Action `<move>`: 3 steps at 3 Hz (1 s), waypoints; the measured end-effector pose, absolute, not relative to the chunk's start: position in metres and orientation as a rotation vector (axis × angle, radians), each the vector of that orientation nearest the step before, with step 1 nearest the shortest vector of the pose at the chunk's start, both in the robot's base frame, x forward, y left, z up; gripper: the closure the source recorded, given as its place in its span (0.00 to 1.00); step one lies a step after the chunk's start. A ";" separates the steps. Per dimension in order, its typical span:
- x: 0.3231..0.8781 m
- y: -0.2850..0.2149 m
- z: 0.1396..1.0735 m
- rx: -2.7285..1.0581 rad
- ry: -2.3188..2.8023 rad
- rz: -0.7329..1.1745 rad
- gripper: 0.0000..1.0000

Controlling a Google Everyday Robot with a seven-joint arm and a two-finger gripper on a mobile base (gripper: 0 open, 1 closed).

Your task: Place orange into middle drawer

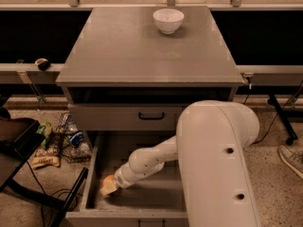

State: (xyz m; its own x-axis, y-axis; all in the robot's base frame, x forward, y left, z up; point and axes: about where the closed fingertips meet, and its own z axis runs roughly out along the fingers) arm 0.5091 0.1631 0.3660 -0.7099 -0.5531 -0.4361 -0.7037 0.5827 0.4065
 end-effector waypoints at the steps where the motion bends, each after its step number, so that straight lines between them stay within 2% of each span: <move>1: 0.509 0.163 0.366 -1.037 2.553 0.826 0.00; 3: 0.509 0.163 0.374 -1.037 2.553 0.826 0.00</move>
Offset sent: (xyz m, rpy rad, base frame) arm 0.0000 0.0000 0.0000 0.0000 0.0000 0.0000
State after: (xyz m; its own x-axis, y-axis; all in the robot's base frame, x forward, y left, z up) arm 0.5091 0.1632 0.3745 -0.7098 -0.5531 -0.4361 -0.7038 0.5826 0.4065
